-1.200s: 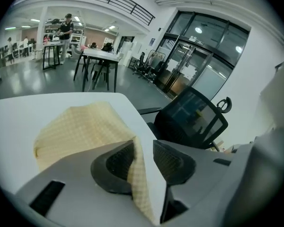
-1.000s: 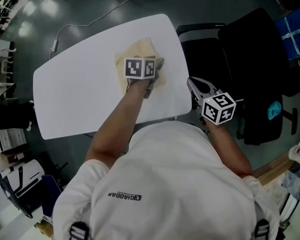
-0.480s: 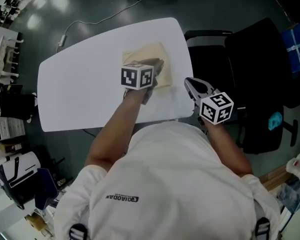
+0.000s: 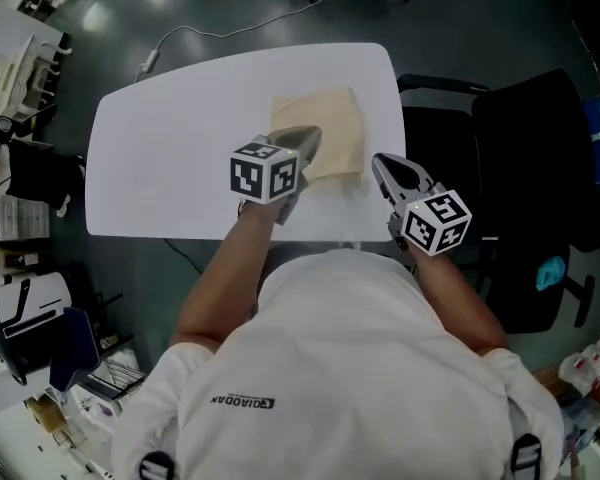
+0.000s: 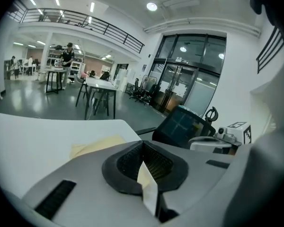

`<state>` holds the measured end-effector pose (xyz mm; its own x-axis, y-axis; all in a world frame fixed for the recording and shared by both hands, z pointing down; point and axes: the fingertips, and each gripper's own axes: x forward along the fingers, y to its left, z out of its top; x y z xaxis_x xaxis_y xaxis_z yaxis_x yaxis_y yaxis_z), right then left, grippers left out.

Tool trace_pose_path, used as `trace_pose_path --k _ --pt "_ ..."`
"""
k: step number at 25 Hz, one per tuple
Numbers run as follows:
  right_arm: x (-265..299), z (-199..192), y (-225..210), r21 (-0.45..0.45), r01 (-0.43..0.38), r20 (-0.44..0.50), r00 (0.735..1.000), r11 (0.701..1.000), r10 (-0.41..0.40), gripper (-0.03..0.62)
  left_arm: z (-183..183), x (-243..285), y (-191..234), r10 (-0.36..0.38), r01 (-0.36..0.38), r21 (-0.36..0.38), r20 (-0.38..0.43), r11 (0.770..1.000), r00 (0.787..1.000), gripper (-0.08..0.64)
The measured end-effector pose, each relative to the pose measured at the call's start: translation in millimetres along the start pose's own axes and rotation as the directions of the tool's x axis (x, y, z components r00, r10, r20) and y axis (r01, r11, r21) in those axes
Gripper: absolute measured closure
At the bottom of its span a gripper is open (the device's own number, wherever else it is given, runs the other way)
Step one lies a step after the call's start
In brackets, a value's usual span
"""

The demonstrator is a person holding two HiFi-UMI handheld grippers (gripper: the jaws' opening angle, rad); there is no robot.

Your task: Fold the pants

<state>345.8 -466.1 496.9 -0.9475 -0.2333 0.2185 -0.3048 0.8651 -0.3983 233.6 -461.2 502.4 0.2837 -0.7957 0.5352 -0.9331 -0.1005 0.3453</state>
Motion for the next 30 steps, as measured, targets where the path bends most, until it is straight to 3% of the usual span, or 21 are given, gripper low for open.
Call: trace_pose_path --k 7,13,24,30 --pt "-3 9 29 -0.020 -0.039 0.032 0.999 0.999 0.039 0.575 -9 -54 -12 -0.021 0.020 0.014 0.067 1.000 0.998 0.532" --pt "-14 -9 63 -0.049 -0.029 0.000 1.000 0.998 0.029 0.575 -37 -95 -31 -0.047 0.044 0.041 0.089 0.998 0.995 0.532" --pt "-47 -46 172 -0.055 -0.001 -0.023 1.000 0.998 0.000 0.575 -95 -204 -67 -0.114 0.116 -0.001 0.174 0.993 0.978 0.532" --pt "-73 -68 218 -0.075 0.015 -0.034 0.999 0.997 -0.017 0.575 -128 -242 -80 -0.142 0.138 0.036 0.165 0.990 0.976 0.532"
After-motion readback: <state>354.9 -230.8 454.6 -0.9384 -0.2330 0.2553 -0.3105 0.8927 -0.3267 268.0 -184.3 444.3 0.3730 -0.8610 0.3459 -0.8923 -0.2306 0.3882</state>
